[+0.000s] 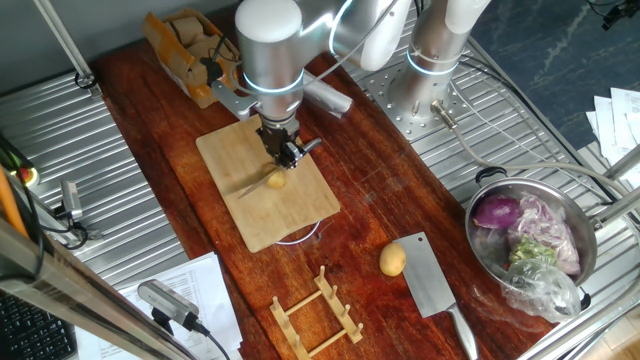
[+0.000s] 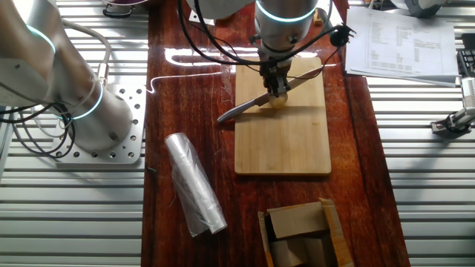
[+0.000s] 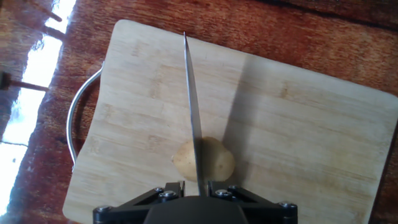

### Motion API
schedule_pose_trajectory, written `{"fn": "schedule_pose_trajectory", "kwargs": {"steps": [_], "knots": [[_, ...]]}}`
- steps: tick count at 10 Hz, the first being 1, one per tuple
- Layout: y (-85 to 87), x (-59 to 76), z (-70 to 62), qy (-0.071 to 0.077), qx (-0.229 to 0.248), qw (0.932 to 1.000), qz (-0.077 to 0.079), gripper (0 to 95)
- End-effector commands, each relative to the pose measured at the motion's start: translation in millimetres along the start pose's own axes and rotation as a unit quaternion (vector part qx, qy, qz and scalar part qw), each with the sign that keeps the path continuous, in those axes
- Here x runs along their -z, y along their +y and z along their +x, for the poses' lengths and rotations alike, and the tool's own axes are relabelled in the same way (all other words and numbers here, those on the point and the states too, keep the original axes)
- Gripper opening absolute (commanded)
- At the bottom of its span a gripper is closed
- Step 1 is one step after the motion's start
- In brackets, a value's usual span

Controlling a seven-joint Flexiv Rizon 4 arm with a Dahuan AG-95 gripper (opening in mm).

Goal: Chop the potatoes

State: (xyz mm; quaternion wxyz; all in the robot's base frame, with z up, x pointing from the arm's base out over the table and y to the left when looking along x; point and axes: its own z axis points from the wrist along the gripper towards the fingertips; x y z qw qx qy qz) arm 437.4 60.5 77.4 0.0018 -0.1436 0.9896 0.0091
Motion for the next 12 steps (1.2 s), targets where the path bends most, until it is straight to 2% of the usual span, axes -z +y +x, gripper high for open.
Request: {"fn": "schedule_pose_trajectory", "kwargs": {"steps": [1,7,9,10,12], "knots": [[-0.1,-0.5,-0.7,-0.002,0.0,1.0,0.001,0.0],[-1.5,-3.2,-8.3,-0.002,0.0,1.0,0.002,0.0],[-1.4,-2.6,-8.3,0.007,0.002,1.0,0.001,0.0],[-1.0,1.1,-8.1,0.012,0.004,0.9999,-0.002,0.0],[0.0,8.9,-7.6,0.011,0.007,0.9999,-0.005,0.0]]}}
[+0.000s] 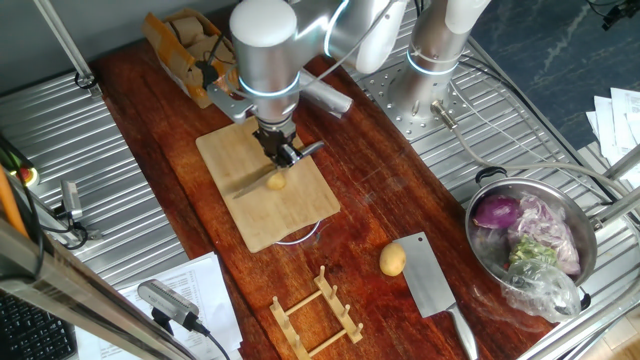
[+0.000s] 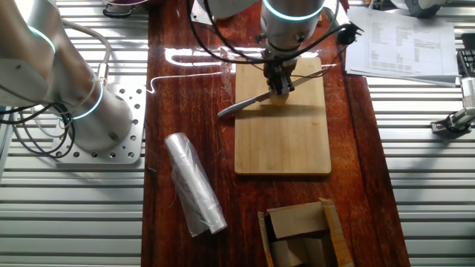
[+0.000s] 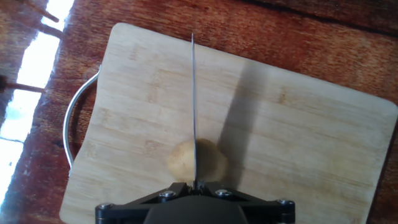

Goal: Chop the potatoes

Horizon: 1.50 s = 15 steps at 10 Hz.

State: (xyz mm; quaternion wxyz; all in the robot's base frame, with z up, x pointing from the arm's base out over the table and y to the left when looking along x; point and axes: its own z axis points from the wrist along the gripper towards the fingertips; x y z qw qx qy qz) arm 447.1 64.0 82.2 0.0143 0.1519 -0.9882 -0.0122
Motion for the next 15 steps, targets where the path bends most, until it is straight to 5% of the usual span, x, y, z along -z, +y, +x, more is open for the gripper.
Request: {"fn": "schedule_pose_trajectory", "kwargs": {"steps": [1,5,15], "knots": [[-0.3,5.8,3.0,-0.004,-0.002,1.0,-0.001,0.0],[-1.0,8.6,-2.3,0.017,-0.003,0.9998,-0.01,0.0],[-2.6,-1.7,-3.4,0.003,-0.002,1.0,-0.004,0.0]]}}
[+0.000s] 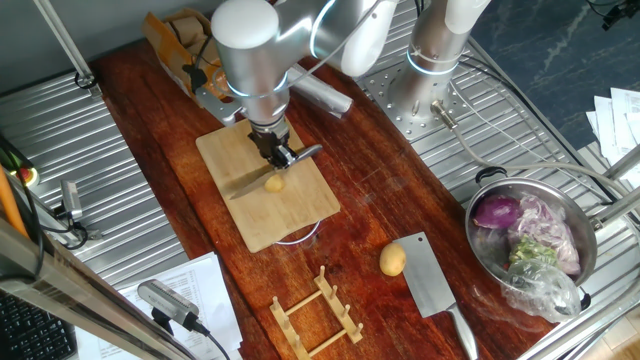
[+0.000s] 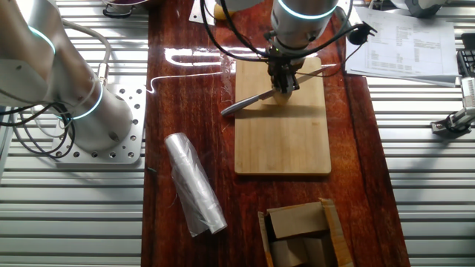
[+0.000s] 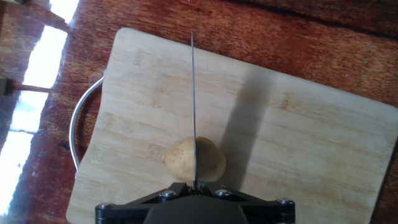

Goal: Chop the potatoes

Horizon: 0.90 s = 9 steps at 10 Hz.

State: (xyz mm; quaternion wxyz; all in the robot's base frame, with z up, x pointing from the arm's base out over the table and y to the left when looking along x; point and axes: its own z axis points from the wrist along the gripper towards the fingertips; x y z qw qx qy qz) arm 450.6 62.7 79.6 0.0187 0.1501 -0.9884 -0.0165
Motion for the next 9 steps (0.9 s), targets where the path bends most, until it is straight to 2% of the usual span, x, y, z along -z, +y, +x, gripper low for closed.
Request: {"fn": "schedule_pose_trajectory", "kwargs": {"steps": [1,8,9], "knots": [[-0.2,0.6,-0.3,-0.001,0.0,1.0,0.001,0.0],[-0.2,0.4,-0.1,-0.011,-0.004,0.9999,0.006,0.0],[-0.2,0.4,-0.1,-0.012,-0.004,0.9999,0.006,19.0]]}}
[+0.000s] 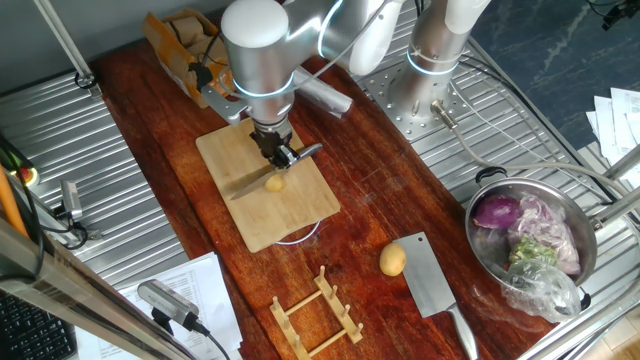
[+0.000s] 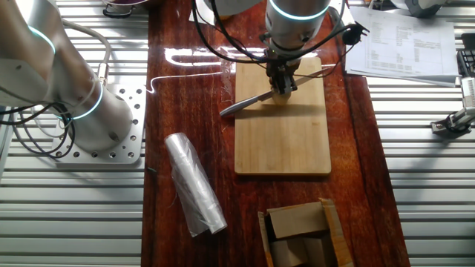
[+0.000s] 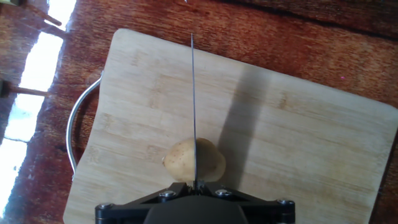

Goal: Chop the potatoes

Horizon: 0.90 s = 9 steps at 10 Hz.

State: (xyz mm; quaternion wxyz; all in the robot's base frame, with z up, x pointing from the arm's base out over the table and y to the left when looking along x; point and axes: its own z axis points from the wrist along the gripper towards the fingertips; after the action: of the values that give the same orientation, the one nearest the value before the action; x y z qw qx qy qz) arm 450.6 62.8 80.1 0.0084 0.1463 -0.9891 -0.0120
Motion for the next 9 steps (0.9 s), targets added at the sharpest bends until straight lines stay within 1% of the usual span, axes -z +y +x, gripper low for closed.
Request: {"fn": "schedule_pose_trajectory", "kwargs": {"steps": [1,3,6,7,9], "knots": [[-0.3,-0.1,-0.2,-0.003,0.0,1.0,0.0,19.0],[-0.3,-0.1,-0.2,-0.003,0.0,1.0,0.001,19.0],[1.0,0.1,3.0,-0.009,0.001,1.0,0.0,19.0],[3.8,1.3,5.8,-0.016,0.0,0.9999,-0.003,19.0],[8.3,5.7,5.6,-0.021,-0.005,0.9997,-0.008,19.0]]}}
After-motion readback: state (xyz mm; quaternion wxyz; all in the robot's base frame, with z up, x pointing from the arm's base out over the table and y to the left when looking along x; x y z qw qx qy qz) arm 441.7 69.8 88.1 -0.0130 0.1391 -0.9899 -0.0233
